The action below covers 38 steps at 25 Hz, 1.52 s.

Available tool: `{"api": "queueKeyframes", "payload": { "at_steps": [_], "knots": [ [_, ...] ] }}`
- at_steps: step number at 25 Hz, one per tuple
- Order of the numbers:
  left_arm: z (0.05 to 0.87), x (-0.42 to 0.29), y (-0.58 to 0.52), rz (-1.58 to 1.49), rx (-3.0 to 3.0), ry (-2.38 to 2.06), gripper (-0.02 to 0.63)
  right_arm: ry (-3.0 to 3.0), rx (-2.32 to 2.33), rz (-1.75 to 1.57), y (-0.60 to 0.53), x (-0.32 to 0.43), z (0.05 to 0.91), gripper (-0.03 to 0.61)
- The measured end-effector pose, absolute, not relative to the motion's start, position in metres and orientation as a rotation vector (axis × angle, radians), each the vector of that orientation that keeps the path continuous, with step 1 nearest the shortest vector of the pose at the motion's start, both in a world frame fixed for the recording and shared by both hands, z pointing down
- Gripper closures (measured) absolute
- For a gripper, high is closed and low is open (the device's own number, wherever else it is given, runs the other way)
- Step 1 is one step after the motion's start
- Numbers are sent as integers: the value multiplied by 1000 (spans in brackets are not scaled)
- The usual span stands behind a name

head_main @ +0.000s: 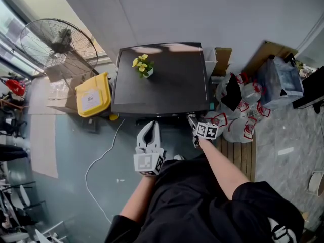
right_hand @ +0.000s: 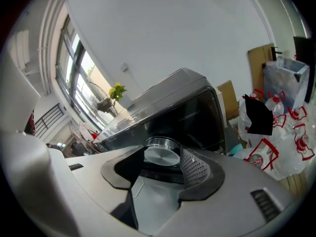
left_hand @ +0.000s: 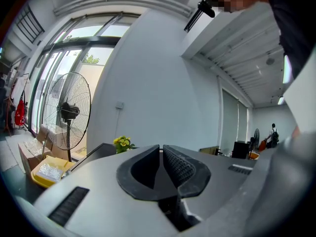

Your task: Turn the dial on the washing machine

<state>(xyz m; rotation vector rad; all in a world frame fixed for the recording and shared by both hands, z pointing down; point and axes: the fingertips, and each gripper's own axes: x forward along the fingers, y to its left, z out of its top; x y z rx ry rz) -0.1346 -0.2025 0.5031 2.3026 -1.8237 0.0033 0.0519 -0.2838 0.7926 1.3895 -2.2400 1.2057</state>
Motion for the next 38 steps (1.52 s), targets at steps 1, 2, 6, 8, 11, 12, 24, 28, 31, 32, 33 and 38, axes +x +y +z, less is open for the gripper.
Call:
{"api": "queueKeyframes", "payload": {
  "at_steps": [1,2,6,8,11,12,24,28,31,32,33,38],
  "knots": [
    [504,-134,-202,4,2302,-1822,592,-2245,1391,1225,-283,52,793,362],
    [505,-134,-202,7,2299,-1822,592,-2247,1393,1239,-283,53,793,362],
    [506,-132,-203,18,2297,-1813,592,-2246,1397,1218,-284,52,790,361],
    [507,-131,-203,20,2295,-1809,592,-2247,1398,1135,-284,52,788,360],
    [510,-133,-203,24,2286,-1808,592,-2255,1371,978,-283,45,784,353],
    [511,-133,-204,23,2285,-1803,592,-2251,1356,930,-282,42,784,351],
    [519,-140,-195,26,2270,-1792,592,-2172,1323,718,-286,36,791,345],
    [521,-141,-193,14,2264,-1790,592,-2165,1322,659,-288,33,788,345],
    [521,-139,-191,15,2267,-1785,592,-2173,1336,664,-288,34,787,346],
    [520,-137,-191,16,2269,-1782,592,-2172,1345,682,-288,36,788,347],
    [519,-137,-192,19,2269,-1779,592,-2172,1352,703,-288,38,789,347],
    [520,-137,-193,25,2263,-1769,592,-2201,1347,797,-289,38,789,348]
  ]
}}
